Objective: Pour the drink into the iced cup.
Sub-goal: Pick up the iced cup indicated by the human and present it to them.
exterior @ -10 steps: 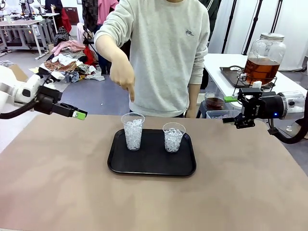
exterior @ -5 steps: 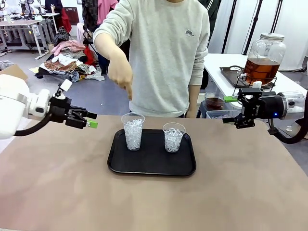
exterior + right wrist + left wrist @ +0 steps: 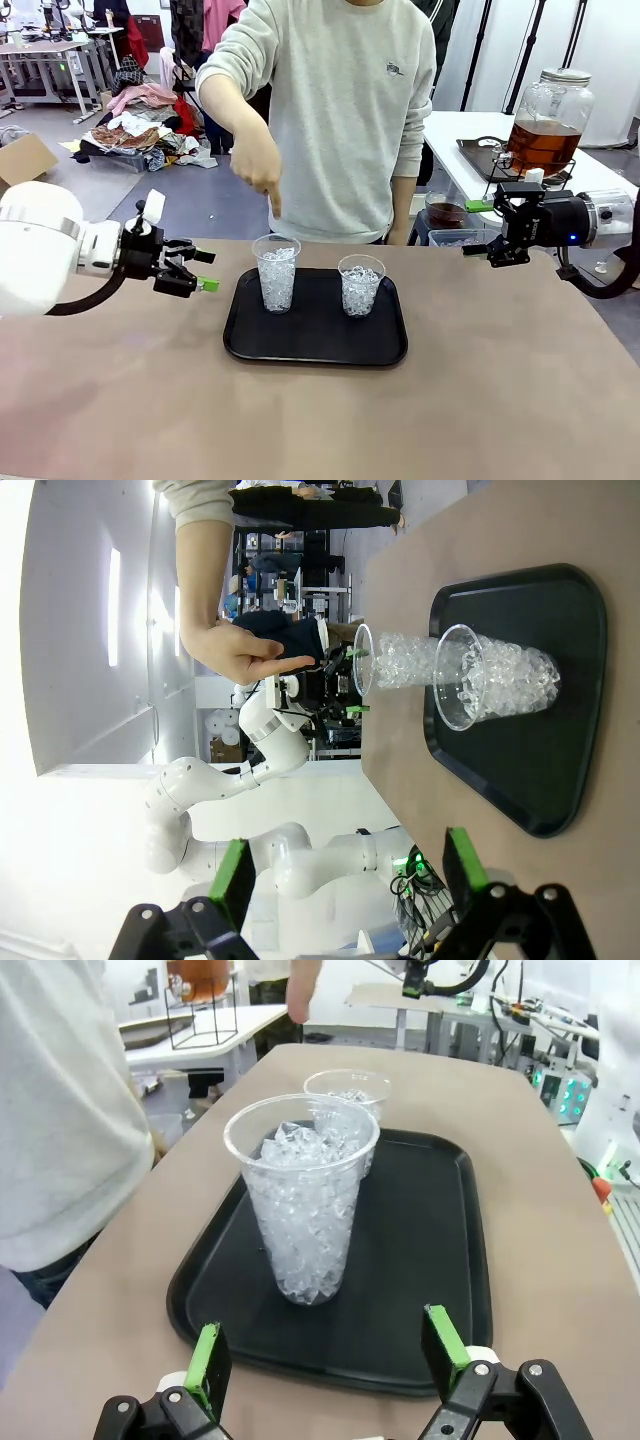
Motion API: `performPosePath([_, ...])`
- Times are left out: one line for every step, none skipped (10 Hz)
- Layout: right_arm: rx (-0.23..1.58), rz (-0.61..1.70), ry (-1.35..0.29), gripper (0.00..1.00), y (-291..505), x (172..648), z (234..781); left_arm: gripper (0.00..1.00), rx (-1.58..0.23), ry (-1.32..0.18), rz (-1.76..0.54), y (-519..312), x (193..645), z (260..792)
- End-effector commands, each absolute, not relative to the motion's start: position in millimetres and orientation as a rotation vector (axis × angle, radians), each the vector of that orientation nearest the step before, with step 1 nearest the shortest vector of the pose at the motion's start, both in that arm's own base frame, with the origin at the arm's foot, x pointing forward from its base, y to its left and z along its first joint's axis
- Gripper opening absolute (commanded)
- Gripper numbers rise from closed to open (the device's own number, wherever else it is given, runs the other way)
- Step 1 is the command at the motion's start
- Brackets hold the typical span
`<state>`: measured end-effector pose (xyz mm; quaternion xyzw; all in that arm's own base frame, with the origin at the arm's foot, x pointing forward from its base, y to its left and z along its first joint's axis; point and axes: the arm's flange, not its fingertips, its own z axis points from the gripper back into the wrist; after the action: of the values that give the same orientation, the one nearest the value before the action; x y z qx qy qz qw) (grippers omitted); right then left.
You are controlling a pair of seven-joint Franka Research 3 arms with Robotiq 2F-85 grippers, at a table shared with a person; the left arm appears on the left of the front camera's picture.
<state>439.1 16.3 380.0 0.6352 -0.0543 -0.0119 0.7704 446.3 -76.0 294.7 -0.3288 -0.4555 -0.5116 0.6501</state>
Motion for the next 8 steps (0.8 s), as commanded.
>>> performPosePath([1.379,-0.025,-0.122,1.0,15.6,439.2,382.0,1.0,-0.769,-1.094,-1.181,-80.1,440.0,288.5])
performPosePath([1.379,-0.025,-0.122,1.0,15.6,439.2,382.0,1.0,-0.747,-1.035,-1.162,-76.0,446.3,294.7])
performPosePath([1.379,-0.025,-0.122,1.0,15.6,439.2,382.0,1.0,-0.747,-1.035,-1.162,-76.0,446.3,294.7])
performPosePath([1.379,-0.025,-0.122,1.0,15.6,439.2,382.0,1.0,-0.747,-1.035,-1.162,-76.0,446.3,294.7])
performPosePath([1.379,-0.025,-0.122,1.0,15.6,439.2,382.0,1.0,-0.747,-1.035,-1.162,-76.0,446.3,294.7])
performPosePath([1.379,-0.025,-0.122,1.0,15.6,439.2,382.0,1.0,-0.747,-1.035,-1.162,-76.0,446.3,294.7])
performPosePath([1.379,-0.025,-0.122,1.0,15.6,439.2,382.0,1.0,-0.747,-1.047,-1.172,-75.9,445.7,293.8])
performPosePath([1.379,-0.025,-0.122,1.0,15.6,439.2,382.0,1.0,-0.76,-1.053,-1.185,-80.4,446.5,290.2])
